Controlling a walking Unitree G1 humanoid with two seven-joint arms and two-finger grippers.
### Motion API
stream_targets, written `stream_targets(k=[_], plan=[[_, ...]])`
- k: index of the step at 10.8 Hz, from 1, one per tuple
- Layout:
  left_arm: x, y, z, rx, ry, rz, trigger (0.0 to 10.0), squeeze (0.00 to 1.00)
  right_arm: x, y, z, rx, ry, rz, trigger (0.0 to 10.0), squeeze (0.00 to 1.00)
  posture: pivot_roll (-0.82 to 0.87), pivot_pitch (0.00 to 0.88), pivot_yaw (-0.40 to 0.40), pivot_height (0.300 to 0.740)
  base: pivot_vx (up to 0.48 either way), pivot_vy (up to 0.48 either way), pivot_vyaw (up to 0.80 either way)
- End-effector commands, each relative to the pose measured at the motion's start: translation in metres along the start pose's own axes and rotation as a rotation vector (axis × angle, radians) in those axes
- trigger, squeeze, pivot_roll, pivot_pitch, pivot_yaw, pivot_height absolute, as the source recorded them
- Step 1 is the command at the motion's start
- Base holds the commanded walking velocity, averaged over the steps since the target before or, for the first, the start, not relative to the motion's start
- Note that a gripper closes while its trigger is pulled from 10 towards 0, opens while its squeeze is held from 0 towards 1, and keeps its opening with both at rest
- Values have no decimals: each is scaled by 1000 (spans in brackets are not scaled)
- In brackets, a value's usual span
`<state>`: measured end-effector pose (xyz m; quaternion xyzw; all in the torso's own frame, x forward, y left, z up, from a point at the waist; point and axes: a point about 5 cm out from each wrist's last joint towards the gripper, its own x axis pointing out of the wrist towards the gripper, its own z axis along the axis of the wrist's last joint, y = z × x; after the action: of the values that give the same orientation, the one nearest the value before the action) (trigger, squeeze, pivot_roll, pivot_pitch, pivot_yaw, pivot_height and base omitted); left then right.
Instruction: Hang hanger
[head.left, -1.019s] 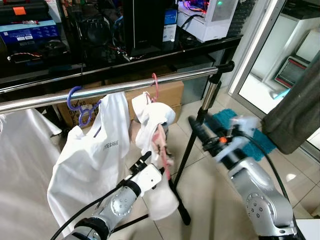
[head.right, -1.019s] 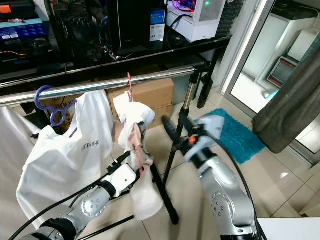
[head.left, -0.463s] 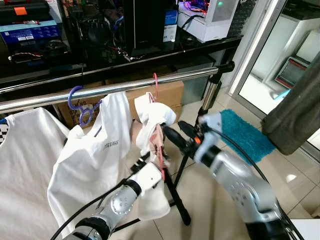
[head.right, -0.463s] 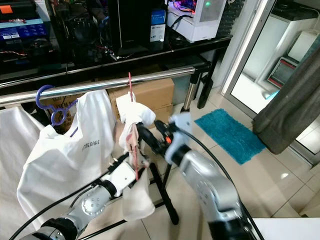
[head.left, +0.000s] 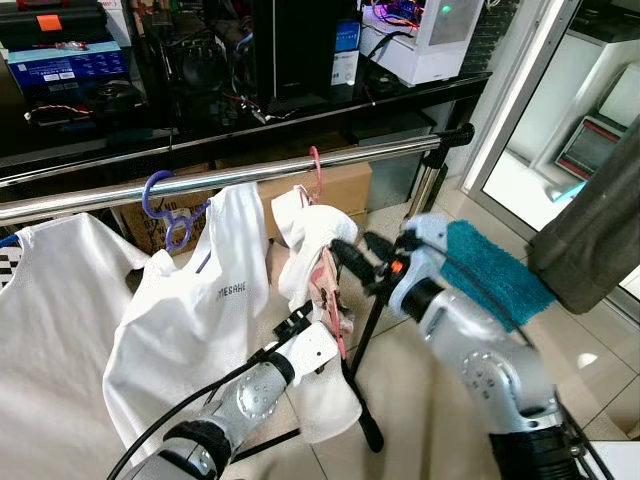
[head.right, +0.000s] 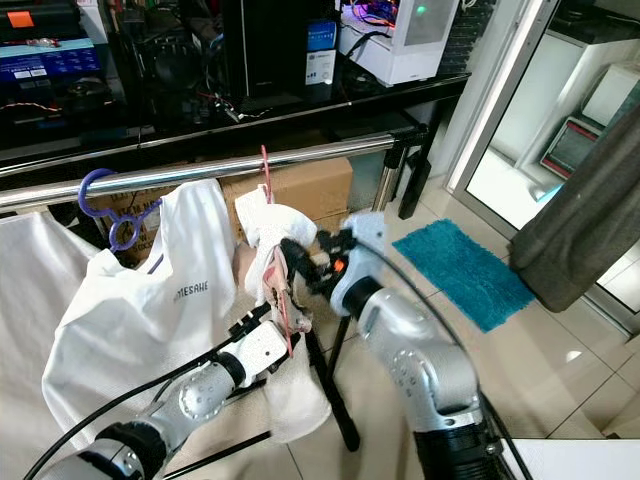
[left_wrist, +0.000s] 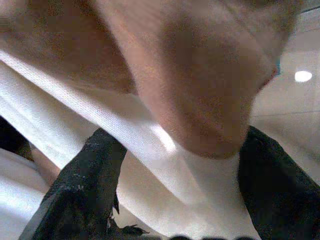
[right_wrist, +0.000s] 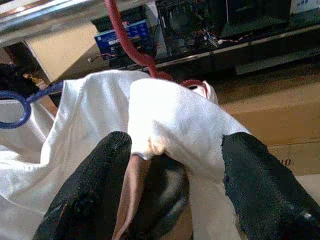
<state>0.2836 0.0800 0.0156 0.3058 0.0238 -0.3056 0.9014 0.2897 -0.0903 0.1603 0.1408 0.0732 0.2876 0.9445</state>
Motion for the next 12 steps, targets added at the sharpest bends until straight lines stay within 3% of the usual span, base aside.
stream_targets(k=[1,4,8,10,11,12], plan=[[4,0,4,22,-2,-10,10000,0,1,2,6,-27,0,-3,10000,0,95,42,-28,740,0,0,0],[10,3,11,47,-16,-12,10000,0,1,5,0,-103,86,-21,10000,0,95,43,-28,740,0,0,0],[11,-6,16,54,-42,-42,10000,0,5,6,-11,-143,152,-53,10000,0,99,44,-28,740,0,0,0],[11,-7,16,53,-47,-43,10000,0,8,4,-15,-207,184,-86,10000,0,105,42,-27,740,0,0,0],[12,-5,18,52,-56,-39,10000,0,11,-1,-20,-251,215,-125,7804,0,106,43,-28,740,0,0,0],[12,-5,18,52,-57,-38,10000,0,12,-2,-21,-257,219,-134,7373,0,106,43,-29,740,0,0,0]])
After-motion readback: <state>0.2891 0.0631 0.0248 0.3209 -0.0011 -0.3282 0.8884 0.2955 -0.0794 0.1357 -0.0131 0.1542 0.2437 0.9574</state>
